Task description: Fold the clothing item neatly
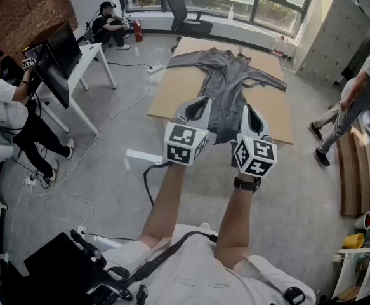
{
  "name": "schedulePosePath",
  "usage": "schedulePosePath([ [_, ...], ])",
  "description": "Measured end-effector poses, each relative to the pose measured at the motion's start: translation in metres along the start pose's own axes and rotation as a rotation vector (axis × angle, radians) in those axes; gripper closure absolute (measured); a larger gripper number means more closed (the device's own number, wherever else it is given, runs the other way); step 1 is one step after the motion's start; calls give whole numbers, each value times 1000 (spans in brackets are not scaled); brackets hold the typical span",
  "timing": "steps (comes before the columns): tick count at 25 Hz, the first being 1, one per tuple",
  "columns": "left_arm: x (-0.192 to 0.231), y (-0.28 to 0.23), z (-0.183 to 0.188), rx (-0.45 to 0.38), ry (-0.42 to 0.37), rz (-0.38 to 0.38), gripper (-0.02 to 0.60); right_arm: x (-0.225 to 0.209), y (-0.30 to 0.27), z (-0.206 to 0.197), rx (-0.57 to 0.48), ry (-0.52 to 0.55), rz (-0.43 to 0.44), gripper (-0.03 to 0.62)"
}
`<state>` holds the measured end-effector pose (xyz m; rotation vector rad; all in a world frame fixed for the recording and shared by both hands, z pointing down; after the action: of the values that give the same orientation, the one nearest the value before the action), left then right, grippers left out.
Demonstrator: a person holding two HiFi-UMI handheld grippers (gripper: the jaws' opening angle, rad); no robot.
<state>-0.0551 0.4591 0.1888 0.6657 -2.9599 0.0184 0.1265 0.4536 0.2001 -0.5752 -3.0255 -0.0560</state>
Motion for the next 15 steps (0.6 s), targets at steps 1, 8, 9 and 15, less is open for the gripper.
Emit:
schedulePosePath([
  [1, -3, -1, 0, -1, 2, 0, 581, -2, 0, 0, 1, -1, 4, 595],
  [8, -19, -22, -4, -4, 15, 21, 581, -28, -5, -2, 32, -3, 65, 595],
  [9, -23, -25, -5, -3, 18, 25, 581, -31, -7, -5, 65, -6, 87, 595],
  [15, -47, -39, -17, 23, 22, 48, 581, -55, -2, -25, 140, -44, 158, 594],
])
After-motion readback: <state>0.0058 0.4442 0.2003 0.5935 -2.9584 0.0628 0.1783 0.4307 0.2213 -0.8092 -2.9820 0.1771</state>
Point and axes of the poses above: the fingertips, and each gripper's own axes: y backward along the fingers, x to its left, z out of its top, the point moved 8 cm from there along y, backward along the fingers, and after that the axes turned 7 degrees about y, right-handed, at the moved point
